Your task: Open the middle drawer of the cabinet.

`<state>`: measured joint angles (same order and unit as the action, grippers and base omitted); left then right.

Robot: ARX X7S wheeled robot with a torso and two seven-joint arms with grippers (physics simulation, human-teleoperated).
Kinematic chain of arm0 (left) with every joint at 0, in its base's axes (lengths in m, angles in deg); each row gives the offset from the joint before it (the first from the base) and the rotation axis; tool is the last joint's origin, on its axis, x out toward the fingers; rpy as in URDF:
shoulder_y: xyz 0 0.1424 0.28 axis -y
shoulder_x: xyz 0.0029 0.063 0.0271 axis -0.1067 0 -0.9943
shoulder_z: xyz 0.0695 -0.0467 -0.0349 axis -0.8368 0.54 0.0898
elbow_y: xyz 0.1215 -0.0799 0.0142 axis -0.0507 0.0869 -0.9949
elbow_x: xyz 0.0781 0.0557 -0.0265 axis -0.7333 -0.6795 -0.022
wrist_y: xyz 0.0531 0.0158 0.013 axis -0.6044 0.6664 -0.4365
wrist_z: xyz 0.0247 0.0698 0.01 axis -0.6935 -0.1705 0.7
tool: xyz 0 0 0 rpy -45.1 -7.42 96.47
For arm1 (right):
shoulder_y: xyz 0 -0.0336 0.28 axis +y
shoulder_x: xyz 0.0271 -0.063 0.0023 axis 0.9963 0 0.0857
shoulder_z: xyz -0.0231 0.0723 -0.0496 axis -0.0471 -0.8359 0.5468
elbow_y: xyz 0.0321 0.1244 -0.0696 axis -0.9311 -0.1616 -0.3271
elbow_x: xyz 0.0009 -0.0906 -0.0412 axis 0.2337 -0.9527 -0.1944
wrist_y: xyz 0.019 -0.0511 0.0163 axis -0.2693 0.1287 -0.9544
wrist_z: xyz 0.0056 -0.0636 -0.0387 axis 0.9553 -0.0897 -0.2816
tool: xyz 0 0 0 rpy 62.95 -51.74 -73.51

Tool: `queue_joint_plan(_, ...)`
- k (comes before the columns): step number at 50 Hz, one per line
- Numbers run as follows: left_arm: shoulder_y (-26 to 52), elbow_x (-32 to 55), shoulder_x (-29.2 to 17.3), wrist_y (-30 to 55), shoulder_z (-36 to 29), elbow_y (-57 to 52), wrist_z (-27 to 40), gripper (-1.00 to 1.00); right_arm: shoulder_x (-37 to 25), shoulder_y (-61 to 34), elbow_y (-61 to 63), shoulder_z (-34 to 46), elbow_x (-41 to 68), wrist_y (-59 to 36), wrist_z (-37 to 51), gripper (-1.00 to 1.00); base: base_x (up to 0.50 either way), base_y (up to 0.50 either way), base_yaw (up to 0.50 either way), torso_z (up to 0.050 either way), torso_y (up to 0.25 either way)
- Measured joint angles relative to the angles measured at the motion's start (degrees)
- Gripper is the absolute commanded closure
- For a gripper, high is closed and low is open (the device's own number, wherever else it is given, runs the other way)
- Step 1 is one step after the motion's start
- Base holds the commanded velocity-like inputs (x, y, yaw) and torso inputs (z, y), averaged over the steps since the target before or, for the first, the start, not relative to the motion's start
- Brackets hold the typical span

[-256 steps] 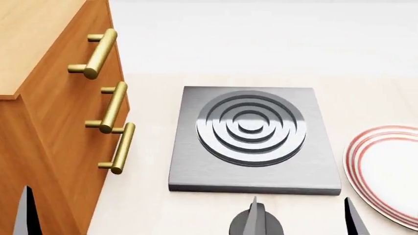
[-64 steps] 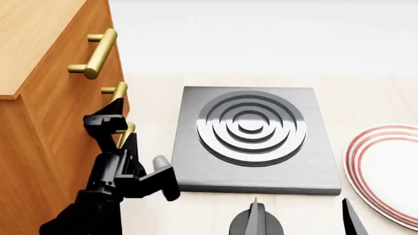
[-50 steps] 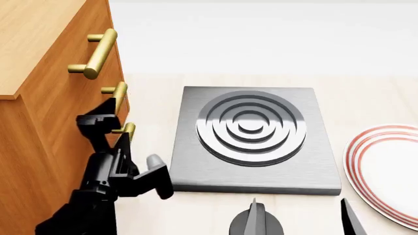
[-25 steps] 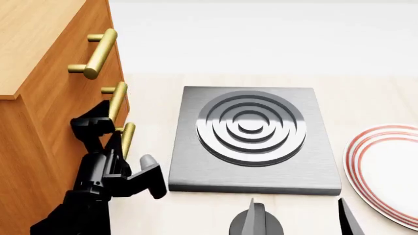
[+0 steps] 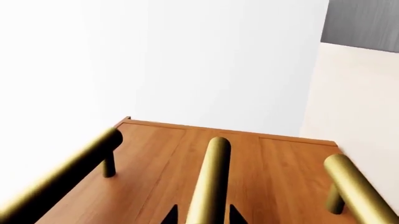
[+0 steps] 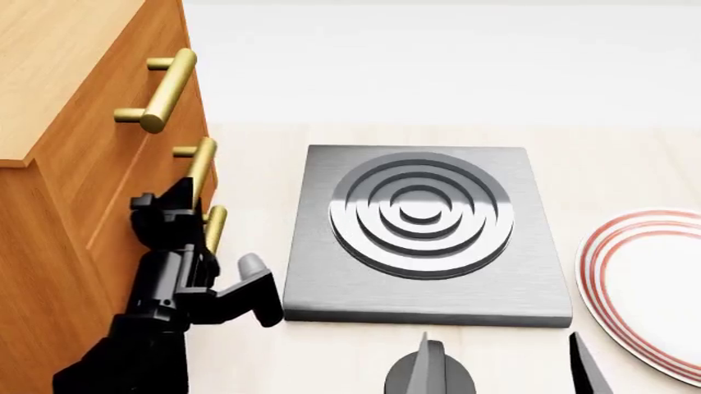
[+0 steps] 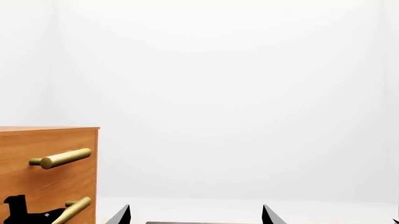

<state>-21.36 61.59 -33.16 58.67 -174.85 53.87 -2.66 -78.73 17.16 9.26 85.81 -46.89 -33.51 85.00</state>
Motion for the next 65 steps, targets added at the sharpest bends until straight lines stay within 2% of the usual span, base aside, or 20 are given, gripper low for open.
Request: queue_joint_plan(65,2.0,-2.0,-1.9,13.1,0.7,-24.9,-9.4,1.0,-1.9,0.2,0.8,0.1,1.6,0.9,1.8,-1.0,-0.01,0.0,0.0,0.0,0.002)
